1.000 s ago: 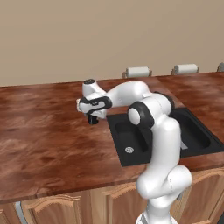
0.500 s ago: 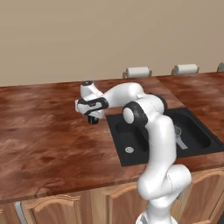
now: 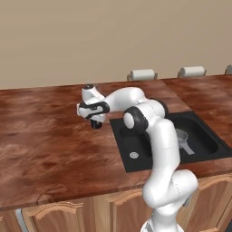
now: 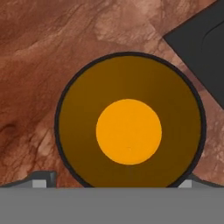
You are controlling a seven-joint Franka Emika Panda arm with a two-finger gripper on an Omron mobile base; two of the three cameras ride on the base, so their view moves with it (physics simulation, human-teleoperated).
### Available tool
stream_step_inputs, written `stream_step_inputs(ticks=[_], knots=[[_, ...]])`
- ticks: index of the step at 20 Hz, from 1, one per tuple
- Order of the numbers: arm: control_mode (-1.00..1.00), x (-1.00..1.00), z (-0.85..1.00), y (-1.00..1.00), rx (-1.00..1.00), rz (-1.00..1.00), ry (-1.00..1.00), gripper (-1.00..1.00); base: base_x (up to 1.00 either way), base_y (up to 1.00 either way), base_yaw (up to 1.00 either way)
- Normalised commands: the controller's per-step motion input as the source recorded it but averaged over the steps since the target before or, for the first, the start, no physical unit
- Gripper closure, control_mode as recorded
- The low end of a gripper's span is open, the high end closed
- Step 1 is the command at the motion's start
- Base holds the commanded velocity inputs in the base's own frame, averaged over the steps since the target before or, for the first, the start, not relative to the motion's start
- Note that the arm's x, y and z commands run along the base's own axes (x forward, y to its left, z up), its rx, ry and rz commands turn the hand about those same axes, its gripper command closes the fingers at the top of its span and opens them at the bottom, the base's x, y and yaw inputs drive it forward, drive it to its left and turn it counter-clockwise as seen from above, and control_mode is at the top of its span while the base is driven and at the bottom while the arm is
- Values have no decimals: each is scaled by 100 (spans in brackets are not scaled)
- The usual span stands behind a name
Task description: Move any existing items from the left basin to the right basin for drying. Then move the mug from the counter to the left basin of the sink for washing.
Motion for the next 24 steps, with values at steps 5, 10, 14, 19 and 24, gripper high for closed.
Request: stream_step_inputs(ticks=[5, 10, 14, 19, 24], knots=[[-100, 0, -7, 0, 0, 0, 0, 100, 0, 0, 0], [-100, -4, -2, 0, 0, 0, 0, 100, 0, 0, 0], [-100, -5, 0, 0, 0, -1, 0, 100, 0, 0, 0], [-100, -11, 0, -3, 0, 0, -1, 100, 0, 0, 0], [-100, -57, 10, -18, 0, 0, -11, 100, 0, 0, 0]])
